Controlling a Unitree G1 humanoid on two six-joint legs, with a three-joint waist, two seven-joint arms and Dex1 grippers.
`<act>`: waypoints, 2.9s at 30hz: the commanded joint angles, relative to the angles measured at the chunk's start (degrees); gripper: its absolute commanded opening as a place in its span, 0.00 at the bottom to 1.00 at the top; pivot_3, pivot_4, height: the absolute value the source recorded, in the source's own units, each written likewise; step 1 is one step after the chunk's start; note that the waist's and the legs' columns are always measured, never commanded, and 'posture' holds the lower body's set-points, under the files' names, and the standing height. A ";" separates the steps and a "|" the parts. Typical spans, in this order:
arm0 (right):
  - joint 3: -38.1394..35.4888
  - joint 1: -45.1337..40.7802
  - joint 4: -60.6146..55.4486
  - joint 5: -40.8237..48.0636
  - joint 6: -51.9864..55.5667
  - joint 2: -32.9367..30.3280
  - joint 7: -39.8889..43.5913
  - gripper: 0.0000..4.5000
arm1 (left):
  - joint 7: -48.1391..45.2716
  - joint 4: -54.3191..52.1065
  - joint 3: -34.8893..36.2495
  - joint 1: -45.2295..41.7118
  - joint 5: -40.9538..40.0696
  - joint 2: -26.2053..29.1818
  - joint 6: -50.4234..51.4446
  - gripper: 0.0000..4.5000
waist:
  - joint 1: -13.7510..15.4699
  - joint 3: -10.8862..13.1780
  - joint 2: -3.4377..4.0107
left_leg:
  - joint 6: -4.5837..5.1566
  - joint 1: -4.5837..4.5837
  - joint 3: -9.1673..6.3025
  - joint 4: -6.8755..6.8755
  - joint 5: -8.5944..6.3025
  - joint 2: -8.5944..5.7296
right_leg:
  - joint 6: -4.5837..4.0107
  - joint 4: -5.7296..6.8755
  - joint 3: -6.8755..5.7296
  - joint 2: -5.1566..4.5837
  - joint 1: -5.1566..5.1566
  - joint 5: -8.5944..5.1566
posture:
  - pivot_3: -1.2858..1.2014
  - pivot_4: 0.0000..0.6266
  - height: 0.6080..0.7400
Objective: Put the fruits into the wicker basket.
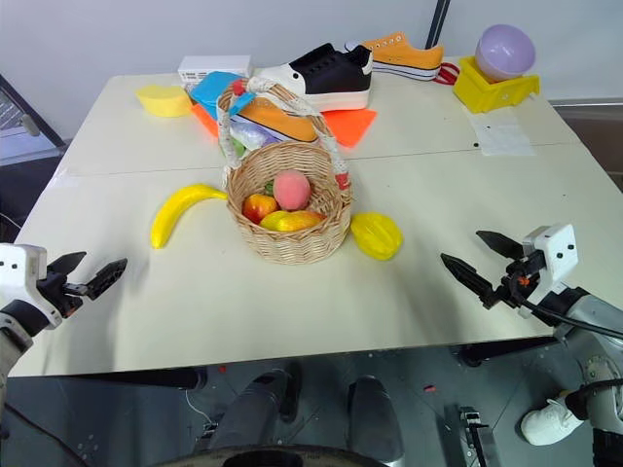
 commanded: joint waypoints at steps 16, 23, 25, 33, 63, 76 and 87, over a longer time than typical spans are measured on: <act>-0.72 -2.96 -15.13 6.50 7.80 -3.67 -1.54 0.98 | 4.95 -0.61 -14.19 -18.42 4.82 2.95 8.39 1.00 | 1.05 0.00 -0.02 | 0.00 -0.01 -0.02 0.26 0.02 0.01 | 0.05 0.23 -0.06 0.10 0.01 0.01 | 0.52 0.24 1.00; 2.30 -6.24 -28.12 17.35 15.64 -9.84 -1.12 0.98 | 3.92 12.00 -24.99 -36.35 11.91 5.66 13.48 1.00 | 1.28 0.04 -0.12 | 0.01 -0.02 -0.03 0.60 0.01 0.01 | 0.04 0.33 -0.09 0.10 0.06 0.02 | 0.52 0.24 1.00; 3.22 -7.32 -29.80 19.50 16.59 -10.60 -1.49 0.98 | 3.19 14.61 -26.95 -39.30 13.24 5.71 14.19 1.00 | 1.26 0.02 -0.23 | 0.01 -0.03 -0.03 0.61 0.01 0.00 | 0.04 0.31 -0.09 0.09 0.08 0.02 | 0.52 0.24 1.00; 13.69 -12.96 -33.48 18.67 14.92 -7.70 -4.89 0.98 | 2.30 25.76 -33.80 -49.63 17.82 1.75 17.66 1.00 | 1.28 0.06 -0.41 | 0.03 -0.13 -0.07 0.61 0.03 0.00 | 0.09 0.32 -0.12 0.10 0.06 0.04 | 0.52 0.24 1.00; 9.55 -12.02 -20.84 7.53 6.87 -11.75 3.17 1.00 | -5.17 -10.63 -30.90 -46.24 2.53 0.21 22.08 0.17 | 2.67 0.01 -0.50 | 0.03 0.02 -0.04 0.78 0.01 -0.01 | -0.02 0.05 -0.26 0.02 0.63 0.22 | 0.52 0.24 1.00; 10.06 -8.01 -22.72 5.54 7.79 -6.86 -3.19 1.00 | 0.56 2.31 -42.44 -58.27 11.01 -11.04 22.66 0.55 | 2.07 0.04 -0.52 | 0.17 0.03 -0.06 0.82 0.12 0.00 | 0.50 0.39 -0.29 0.15 0.44 0.26 | 0.52 0.24 1.00; 21.86 -14.72 -6.89 -9.71 2.64 1.80 -11.02 1.00 | -20.10 -7.35 -33.44 -44.65 0.62 -1.80 8.22 0.88 | 0.34 0.04 -0.43 | 0.10 0.09 -0.09 0.80 0.17 0.03 | 0.29 0.47 -0.22 0.18 0.40 0.17 | 0.52 0.24 1.00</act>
